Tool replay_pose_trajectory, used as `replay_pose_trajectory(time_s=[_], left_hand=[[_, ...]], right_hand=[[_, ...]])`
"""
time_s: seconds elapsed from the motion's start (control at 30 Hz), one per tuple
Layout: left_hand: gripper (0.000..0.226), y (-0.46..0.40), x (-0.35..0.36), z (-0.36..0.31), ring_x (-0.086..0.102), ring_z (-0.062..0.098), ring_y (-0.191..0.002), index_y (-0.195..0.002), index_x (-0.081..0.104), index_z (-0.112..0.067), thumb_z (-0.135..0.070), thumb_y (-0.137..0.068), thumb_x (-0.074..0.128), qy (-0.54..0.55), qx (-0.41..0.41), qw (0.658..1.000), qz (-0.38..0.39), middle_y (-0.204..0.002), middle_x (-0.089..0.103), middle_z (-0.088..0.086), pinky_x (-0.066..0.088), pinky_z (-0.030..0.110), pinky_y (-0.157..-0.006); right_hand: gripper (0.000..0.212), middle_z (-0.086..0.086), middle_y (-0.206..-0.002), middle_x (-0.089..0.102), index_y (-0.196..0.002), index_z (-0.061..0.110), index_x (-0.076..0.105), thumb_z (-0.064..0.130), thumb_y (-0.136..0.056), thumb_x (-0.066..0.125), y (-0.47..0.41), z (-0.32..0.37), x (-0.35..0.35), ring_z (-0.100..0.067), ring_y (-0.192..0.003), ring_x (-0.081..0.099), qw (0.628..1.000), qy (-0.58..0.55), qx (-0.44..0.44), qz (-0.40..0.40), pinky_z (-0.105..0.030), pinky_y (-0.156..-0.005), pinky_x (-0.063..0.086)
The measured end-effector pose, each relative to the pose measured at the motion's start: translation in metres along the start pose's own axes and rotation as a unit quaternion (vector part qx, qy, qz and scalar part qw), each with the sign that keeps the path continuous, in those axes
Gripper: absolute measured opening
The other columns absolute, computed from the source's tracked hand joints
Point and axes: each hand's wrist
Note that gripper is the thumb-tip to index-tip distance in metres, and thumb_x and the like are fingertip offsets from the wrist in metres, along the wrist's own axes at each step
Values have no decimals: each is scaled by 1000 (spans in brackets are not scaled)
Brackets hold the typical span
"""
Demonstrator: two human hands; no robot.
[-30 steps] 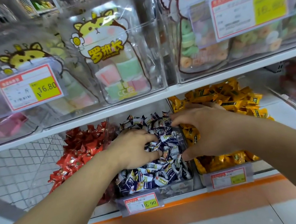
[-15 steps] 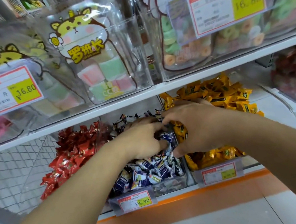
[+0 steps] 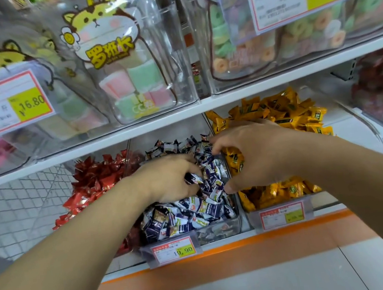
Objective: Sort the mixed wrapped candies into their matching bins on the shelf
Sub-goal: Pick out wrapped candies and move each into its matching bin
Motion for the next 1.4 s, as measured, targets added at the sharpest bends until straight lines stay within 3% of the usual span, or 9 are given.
replay_pose_trajectory(time_s=[0.17, 0.33, 0.47, 0.53, 0.63, 0.7, 0.93, 1.27, 1.4], left_hand=[[39, 12, 0, 18, 54, 17, -127, -130, 59, -46, -58, -93, 60, -6, -10, 999, -39, -139, 55, -15, 47, 38, -106], [35, 14, 4, 18, 60, 21, -119, -130, 59, -48, -50, -95, 59, 2, -65, 996, -64, -138, 61, -7, 52, 37, -98], [30, 12, 12, -10, 46, 17, -136, -124, 69, -41, -34, -95, 64, 75, 54, 977, -194, -144, 54, -8, 39, 43, -115], [26, 14, 21, -24, 45, 9, -136, -120, 70, -43, -48, -95, 64, 137, 89, 977, -137, -144, 53, -16, 37, 43, -117], [48, 14, 37, -33, 55, 3, -119, -128, 62, -47, -71, -87, 64, 194, 92, 976, -28, -134, 57, -25, 48, 34, -104], [52, 11, 38, -32, 56, 5, -114, -129, 60, -43, -70, -85, 67, 154, 112, 980, -50, -129, 58, -23, 50, 35, -97], [30, 5, 32, -26, 65, 12, -92, -108, 60, -38, -59, -88, 70, 39, 93, 990, -98, -103, 68, -13, 54, 32, -72], [31, -11, 21, -4, 70, 16, -100, -128, 56, -38, -38, -98, 64, 11, -11, 986, -165, -115, 72, -7, 59, 36, -81], [39, -2, 25, -10, 54, 23, -126, -139, 56, -41, -32, -100, 57, 1, 62, 977, -206, -137, 58, -8, 48, 49, -104]], right_hand=[[81, 26, -159, 31, -138, 57, 41, 75, -67, 77, -1, 1, 0, -18, -151, 25, 1000, 0, 0, -3, -47, -123, 15], [81, 25, -157, 34, -137, 58, 41, 76, -66, 76, -1, 1, 0, -19, -150, 27, 1000, 1, 3, 3, -48, -122, 17], [78, 24, -157, 36, -140, 52, 43, 71, -72, 77, 3, 6, -5, -16, -148, 30, 1000, 13, -2, 3, -45, -122, 15], [80, 23, -158, 36, -142, 50, 43, 70, -73, 77, 2, 9, -7, -15, -149, 30, 1000, 23, 0, 8, -45, -122, 16], [83, 21, -157, 37, -144, 49, 42, 69, -72, 79, 3, 11, -8, -15, -147, 33, 1000, 27, 5, 13, -44, -122, 17], [83, 21, -156, 39, -144, 48, 43, 68, -72, 79, 4, 12, -8, -15, -146, 36, 1000, 26, 5, 10, -44, -122, 18], [79, 19, -157, 38, -143, 48, 44, 67, -74, 79, 7, 11, -9, -17, -146, 35, 1000, 17, 5, 9, -45, -123, 21], [80, 18, -156, 40, -144, 48, 43, 68, -75, 79, 9, 8, -7, -19, -146, 34, 1000, 10, 2, 6, -45, -123, 19], [78, 17, -156, 41, -143, 47, 45, 67, -75, 78, 7, 10, -8, -19, -146, 36, 1000, 14, 4, 12, -44, -122, 19]])
Point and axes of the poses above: each hand's wrist, its own y-axis away from the middle knuckle, its own x-axis out of the palm, z = x × y
